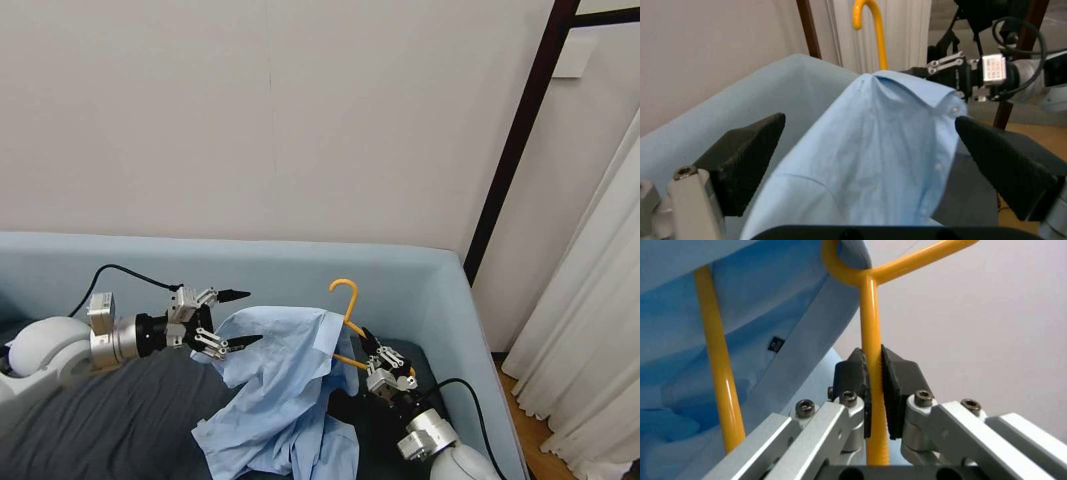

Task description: Pick up the clothes from the sofa and hang them on the clothes hanger.

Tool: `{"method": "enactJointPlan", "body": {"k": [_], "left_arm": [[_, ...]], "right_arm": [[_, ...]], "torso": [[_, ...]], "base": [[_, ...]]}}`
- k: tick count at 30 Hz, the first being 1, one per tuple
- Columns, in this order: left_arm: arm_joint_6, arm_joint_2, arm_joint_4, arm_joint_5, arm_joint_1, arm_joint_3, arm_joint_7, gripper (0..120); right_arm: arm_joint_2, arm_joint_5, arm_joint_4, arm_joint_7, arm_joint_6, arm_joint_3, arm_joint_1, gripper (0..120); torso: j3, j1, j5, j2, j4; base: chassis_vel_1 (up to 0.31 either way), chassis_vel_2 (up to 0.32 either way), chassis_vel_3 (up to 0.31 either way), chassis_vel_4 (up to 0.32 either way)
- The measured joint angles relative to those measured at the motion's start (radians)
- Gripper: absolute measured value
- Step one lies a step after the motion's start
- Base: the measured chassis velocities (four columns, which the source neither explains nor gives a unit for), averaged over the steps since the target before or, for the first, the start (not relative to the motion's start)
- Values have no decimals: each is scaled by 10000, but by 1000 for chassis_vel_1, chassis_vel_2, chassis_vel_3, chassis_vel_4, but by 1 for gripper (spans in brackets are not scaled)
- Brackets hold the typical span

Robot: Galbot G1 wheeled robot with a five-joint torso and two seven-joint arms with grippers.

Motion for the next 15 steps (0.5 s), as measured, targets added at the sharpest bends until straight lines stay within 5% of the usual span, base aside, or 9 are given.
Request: {"method": "enactJointPlan", "body": {"k": [5,15], "left_arm": [[123,-1334,1439,83,-4185,3886,566,100],[264,-3125,3523,287,-7887,7154,2181,100]], "right_arm": [[40,-272,115,-20,111,364,-324,5],[59,-918,163,36,504,873,-614,5]], "torso": [[1,1,10,0,-7],[-1,1,18,0,1]], "base": [[0,0,0,0],[0,0,0,0]]}}
